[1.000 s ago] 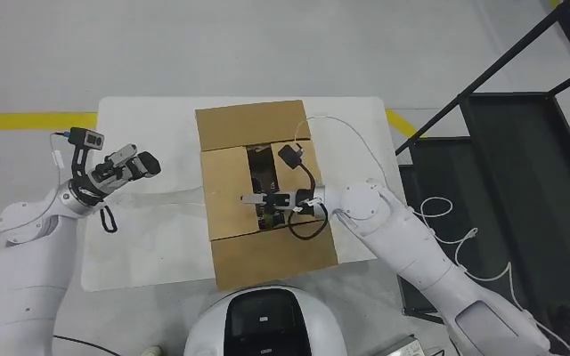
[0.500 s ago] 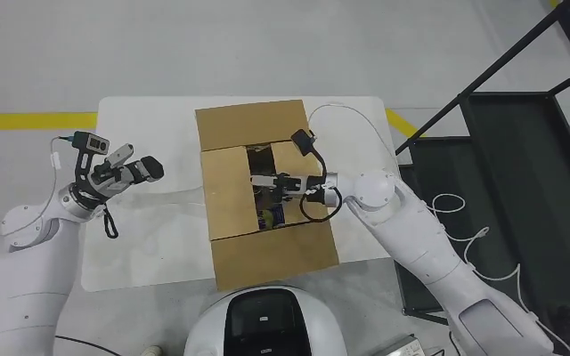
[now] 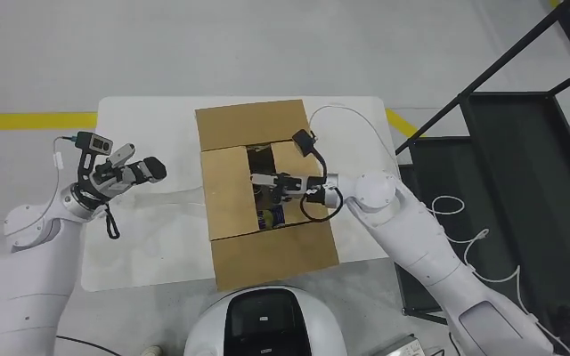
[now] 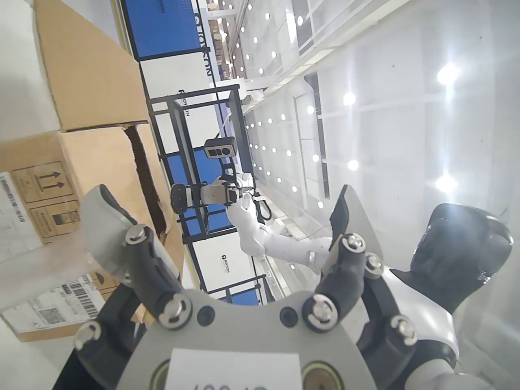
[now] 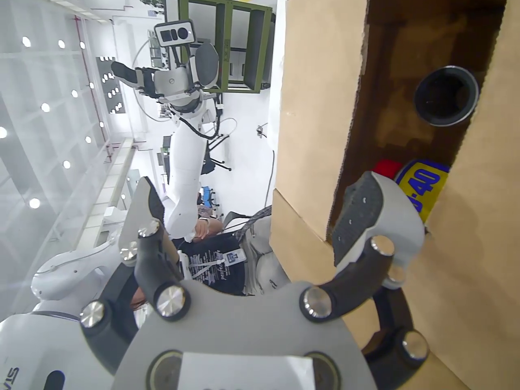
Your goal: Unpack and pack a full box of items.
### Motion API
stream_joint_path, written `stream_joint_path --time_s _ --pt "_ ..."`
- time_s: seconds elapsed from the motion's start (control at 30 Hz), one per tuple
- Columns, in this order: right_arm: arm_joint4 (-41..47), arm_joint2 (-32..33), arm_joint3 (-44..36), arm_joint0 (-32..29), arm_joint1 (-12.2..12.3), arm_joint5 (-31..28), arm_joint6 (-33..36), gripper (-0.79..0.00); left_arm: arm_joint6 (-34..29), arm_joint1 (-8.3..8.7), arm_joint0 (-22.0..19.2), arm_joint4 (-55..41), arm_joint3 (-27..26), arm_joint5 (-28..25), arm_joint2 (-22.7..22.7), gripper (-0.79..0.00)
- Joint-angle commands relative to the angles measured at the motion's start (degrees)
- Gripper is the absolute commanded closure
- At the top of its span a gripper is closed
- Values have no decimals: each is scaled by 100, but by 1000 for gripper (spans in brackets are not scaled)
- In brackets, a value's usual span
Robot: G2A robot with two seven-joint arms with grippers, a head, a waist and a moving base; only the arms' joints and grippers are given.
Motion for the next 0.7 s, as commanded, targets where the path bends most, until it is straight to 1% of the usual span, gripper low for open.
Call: stream_joint_path --time_s 0.0,0.07,0.13,0.2,0.27,0.43,0.67 --pt "145 86 -17 19 10 82 128 -785 -178 29 -47 -127 39 104 -133 -785" --pt "243 156 -26 55 20 199 275 -785 -490 71 -130 -187 92 182 -278 -785" --pt "233 179 -24 97 33 370 453 -785 -954 111 -226 -334 197 324 -397 -785" --pt "157 157 59 125 44 496 655 -785 -1377 156 -343 -280 397 349 -490 -785" --pt "85 73 188 135 39 513 785 -785 -1634 189 -482 -133 635 313 -512 -785" --pt "-43 -343 534 182 -55 372 782 -785 -1690 195 -687 -399 930 489 -114 -785" --pt "69 -752 757 364 -222 111 620 -785 -1690 179 -863 -679 1220 259 376 -785"
